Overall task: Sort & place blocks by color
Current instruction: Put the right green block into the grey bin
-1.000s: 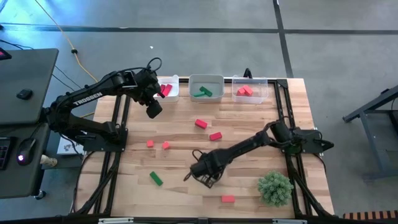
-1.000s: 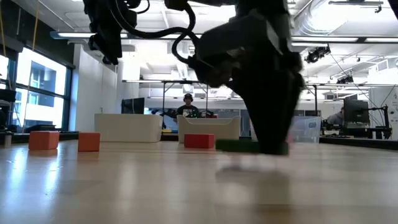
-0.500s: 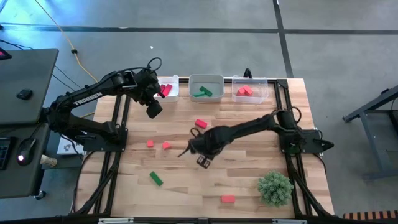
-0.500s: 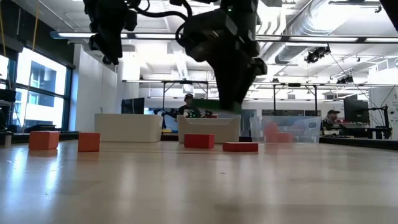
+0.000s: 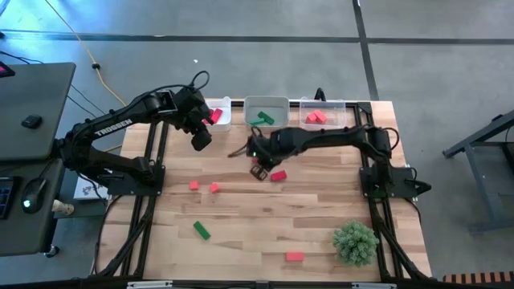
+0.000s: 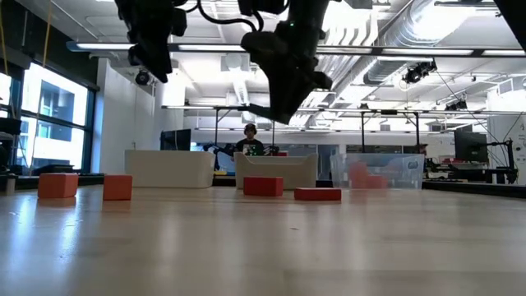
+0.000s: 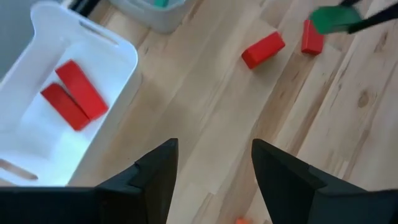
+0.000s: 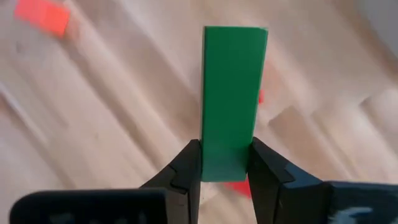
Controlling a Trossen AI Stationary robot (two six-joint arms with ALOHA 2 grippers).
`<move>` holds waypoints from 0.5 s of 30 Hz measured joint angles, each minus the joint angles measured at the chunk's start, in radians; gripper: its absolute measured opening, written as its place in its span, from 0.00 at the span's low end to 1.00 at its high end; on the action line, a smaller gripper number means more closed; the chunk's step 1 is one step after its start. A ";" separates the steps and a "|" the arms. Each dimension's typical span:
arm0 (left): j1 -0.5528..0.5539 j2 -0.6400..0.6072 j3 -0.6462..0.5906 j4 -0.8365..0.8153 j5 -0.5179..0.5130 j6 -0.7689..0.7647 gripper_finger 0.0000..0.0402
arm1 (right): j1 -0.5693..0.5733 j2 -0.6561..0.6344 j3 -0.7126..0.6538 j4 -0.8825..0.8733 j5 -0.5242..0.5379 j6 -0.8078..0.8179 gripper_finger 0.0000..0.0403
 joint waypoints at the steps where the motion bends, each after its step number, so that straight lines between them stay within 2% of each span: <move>1: 0.000 0.000 0.000 0.006 0.000 0.008 0.49 | -0.015 -0.005 0.000 0.012 0.006 -0.011 0.19; 15: 0.001 0.001 0.000 0.064 0.000 0.061 0.49 | -0.199 -0.017 0.000 0.150 0.038 -0.173 0.19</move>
